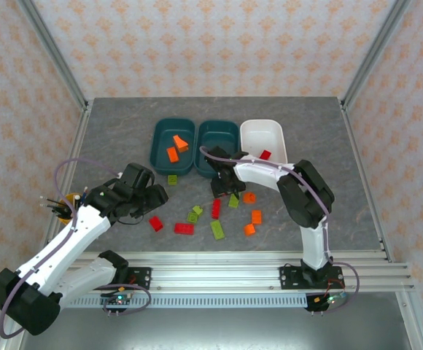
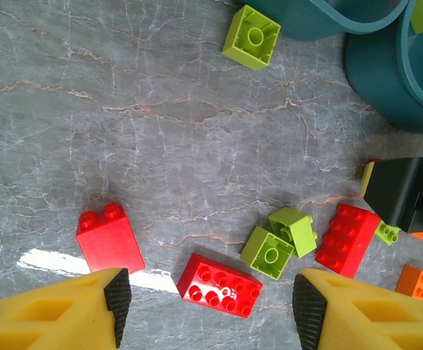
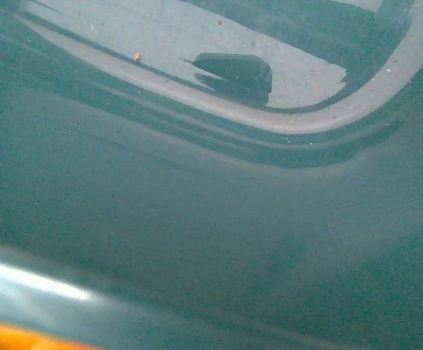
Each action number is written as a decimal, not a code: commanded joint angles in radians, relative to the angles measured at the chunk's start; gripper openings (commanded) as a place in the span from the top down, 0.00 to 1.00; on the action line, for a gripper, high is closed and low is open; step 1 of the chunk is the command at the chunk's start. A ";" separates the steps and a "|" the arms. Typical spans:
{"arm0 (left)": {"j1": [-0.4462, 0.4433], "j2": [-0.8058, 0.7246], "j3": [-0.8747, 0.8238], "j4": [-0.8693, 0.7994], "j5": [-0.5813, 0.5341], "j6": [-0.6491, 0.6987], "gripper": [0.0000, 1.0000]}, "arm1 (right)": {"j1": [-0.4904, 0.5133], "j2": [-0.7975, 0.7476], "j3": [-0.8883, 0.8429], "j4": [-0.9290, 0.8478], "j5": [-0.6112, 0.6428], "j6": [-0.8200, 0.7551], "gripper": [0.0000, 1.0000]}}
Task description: Sort the legos into containers by color
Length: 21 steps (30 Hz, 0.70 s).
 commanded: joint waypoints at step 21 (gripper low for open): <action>-0.079 0.040 0.107 0.146 0.085 0.048 0.35 | 0.011 -0.331 -0.043 -0.125 0.129 0.095 0.56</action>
